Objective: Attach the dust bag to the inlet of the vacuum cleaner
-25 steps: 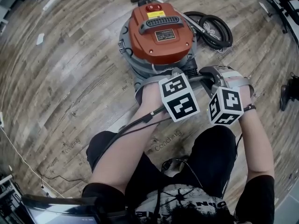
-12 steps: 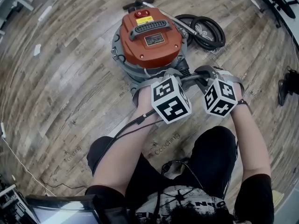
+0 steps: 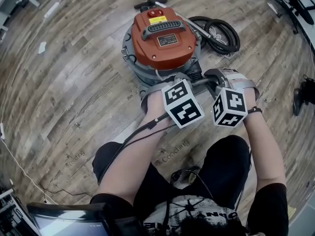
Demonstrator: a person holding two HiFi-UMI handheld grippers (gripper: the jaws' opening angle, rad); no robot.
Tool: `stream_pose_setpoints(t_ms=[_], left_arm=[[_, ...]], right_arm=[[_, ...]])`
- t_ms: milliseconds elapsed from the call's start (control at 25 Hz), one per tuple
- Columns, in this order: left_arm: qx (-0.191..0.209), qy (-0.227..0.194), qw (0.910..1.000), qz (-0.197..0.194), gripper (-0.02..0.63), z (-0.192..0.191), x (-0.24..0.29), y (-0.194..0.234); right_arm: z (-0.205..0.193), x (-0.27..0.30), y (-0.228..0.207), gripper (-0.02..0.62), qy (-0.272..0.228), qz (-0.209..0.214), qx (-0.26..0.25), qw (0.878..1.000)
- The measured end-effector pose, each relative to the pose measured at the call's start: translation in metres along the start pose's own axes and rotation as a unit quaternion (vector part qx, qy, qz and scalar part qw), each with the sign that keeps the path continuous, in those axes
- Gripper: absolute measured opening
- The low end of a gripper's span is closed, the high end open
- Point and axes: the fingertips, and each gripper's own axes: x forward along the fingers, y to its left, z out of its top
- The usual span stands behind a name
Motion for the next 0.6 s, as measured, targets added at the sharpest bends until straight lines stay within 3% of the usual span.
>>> stream_pose_setpoints(t_ms=[120,320,600], left_arm=[[0.005,-0.004,1.0,0.006,0.032,0.004,0.002,0.003],[-0.007,-0.037,0.9992,0.013,0.034,0.01,0.004,0.006],[-0.023,-0.044,0.9986,0.018,0.042,0.013,0.002,0.005]], right_arm=[[-0.002,0.0,-0.003,0.063,0.006,-0.002,-0.004,1.0],[-0.013,0.009,-0.001,0.063,-0.025,0.001,0.054,0.998],[-0.016,0.007,-0.003,0.075,-0.019,-0.011,0.056,0.998]])
